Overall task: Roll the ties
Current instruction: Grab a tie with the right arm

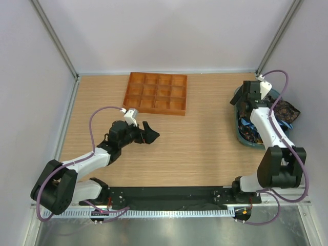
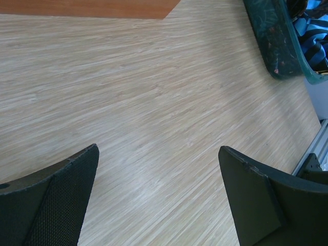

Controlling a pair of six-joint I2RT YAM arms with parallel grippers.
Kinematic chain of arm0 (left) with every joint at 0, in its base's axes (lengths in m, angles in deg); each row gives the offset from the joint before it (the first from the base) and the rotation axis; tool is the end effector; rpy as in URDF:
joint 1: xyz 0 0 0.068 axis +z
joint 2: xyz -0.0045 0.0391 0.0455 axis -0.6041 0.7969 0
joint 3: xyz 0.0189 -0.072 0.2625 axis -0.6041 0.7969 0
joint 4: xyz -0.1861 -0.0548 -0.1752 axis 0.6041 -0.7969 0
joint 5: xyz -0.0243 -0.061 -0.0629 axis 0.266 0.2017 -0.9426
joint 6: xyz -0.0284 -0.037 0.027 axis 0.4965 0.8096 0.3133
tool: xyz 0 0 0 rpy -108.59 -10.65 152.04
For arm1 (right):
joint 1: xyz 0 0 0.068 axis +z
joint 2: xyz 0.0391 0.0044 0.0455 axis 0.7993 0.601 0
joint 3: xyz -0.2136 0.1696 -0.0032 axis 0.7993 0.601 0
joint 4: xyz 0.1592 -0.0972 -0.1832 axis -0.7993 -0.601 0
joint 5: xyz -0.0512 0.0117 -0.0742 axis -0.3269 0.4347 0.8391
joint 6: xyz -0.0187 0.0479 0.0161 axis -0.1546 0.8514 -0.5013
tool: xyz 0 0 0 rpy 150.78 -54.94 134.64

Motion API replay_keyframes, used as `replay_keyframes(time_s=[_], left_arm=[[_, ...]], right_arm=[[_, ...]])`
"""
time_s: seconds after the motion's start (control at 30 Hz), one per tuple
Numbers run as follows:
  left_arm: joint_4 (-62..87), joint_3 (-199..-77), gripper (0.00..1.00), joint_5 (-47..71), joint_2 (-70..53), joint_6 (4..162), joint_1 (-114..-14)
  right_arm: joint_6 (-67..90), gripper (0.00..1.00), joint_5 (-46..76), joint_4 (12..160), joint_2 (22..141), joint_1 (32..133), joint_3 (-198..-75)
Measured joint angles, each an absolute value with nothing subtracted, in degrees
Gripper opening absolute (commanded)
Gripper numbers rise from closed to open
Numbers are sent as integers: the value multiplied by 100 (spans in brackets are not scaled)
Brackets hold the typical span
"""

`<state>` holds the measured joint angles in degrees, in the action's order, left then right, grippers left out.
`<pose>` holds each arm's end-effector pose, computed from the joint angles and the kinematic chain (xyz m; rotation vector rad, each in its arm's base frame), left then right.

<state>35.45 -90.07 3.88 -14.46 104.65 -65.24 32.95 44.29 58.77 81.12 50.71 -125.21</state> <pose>0.2100 -0.1235 0.1911 0.1173 2.0388 -0.9655 0.3041 -0.0255 0.2881 0.7752 2.1496 -0.2058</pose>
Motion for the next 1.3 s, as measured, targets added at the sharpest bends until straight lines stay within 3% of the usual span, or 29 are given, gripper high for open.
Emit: replay_keyframes(time_s=[0.17, 0.23, 0.27, 0.3, 0.37, 0.5, 0.67, 1.03, 1.3], left_arm=[[3545, -9007, 100, 368, -1446, 10462, -6526], [3545, -9009, 100, 364, -1446, 10462, -6528], [3545, -9011, 100, 364, -1446, 10462, -6528], [3545, -9014, 100, 364, -1446, 10462, -6528], [3545, -9016, 100, 362, -1444, 10460, -6528], [3545, -9016, 100, 362, -1444, 10458, -6528], [3545, -9027, 100, 362, -1444, 10458, -6535], [3545, -9038, 100, 346, -1444, 10443, -6572], [3545, -9038, 100, 346, -1449, 10436, -6592]], right_arm=[[3341, 91, 4516, 5940, 8728, 4909, -12618], [3367, 78, 4529, 5960, 8962, 4837, -12642], [3378, 64, 4516, 5982, 9065, 4798, -12642], [3385, 33, 4503, 5988, 9135, 4765, -12642], [3422, 1, 4496, 5982, 9189, 4713, -12642], [3459, 1, 4571, 5953, 8909, 4669, -12640], [3304, 2, 4665, 5737, 7738, 4671, -12755], [2996, 1, 4322, 5284, 6846, 4671, -14884], [2869, 1, 2186, 5232, 6920, 4846, -15153]])
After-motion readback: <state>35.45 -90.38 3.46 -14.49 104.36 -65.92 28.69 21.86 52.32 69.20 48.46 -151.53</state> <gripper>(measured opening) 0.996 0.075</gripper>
